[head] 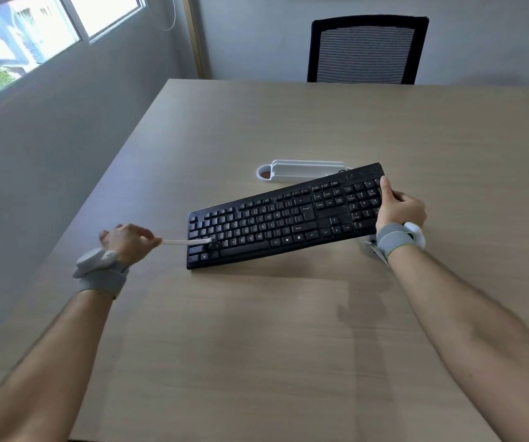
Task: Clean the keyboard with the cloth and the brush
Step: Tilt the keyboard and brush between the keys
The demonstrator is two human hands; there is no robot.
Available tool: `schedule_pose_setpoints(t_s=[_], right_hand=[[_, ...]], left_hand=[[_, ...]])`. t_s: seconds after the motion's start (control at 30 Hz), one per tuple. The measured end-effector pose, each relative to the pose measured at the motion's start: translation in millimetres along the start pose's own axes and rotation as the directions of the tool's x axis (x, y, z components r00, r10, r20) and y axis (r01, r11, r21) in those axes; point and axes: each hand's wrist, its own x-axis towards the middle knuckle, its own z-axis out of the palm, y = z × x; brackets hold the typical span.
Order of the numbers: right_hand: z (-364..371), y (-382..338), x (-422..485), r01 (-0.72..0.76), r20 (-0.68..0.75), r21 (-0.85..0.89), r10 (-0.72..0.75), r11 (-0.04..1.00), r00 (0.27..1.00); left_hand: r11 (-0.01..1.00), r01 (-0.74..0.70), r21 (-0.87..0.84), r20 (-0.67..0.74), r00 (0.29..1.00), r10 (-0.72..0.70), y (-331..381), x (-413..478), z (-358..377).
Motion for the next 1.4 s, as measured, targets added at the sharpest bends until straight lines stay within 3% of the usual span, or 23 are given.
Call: schedule_pose_setpoints(t_s=[0.13, 0.3, 0.47, 0.77, 0.87, 1.1, 1.23, 1.4], right_hand=[[1, -1, 2, 0.013, 0.011, 0.003, -0.013, 1.000, 1.000], [3, 0, 1, 0.018, 0.010, 0.014, -0.018, 1.000, 1.000], [4, 2, 3, 0.012, -0.004, 0.019, -0.012, 1.000, 1.000], [6, 3, 0, -0.017, 0.002, 0.006, 0.017, 1.000, 1.000], [8, 2, 0, -0.012, -0.005, 0.010, 0.012, 1.000, 1.000], [7, -3, -4, -0.027, 0.003, 0.043, 0.027, 0.999, 1.000], [7, 1, -3, -0.030, -0.010, 0.041, 0.030, 0.999, 0.999], [7, 2, -3, -0.046, -0.005, 0.023, 0.046, 0.999, 0.999]], left_hand=[[0.990, -0.014, -0.141, -0.042, 0.999, 0.008, 14, 0, -7], [0.927, -0.218, -0.307, -0.067, 0.976, 0.207, 94, -8, -5], [0.942, -0.254, -0.219, -0.025, 0.967, 0.254, 104, -17, 15], [0.995, -0.005, -0.100, 0.039, 0.999, 0.009, -2, -15, 6], [0.972, 0.005, -0.233, -0.002, 1.000, -0.006, 20, -11, 1], [0.924, -0.193, -0.330, -0.094, 0.981, 0.172, 127, 16, -7], [0.952, -0.212, -0.219, -0.060, 0.977, 0.204, 139, 29, -13], [0.990, -0.126, -0.070, -0.006, 0.992, 0.126, 88, 37, -13]])
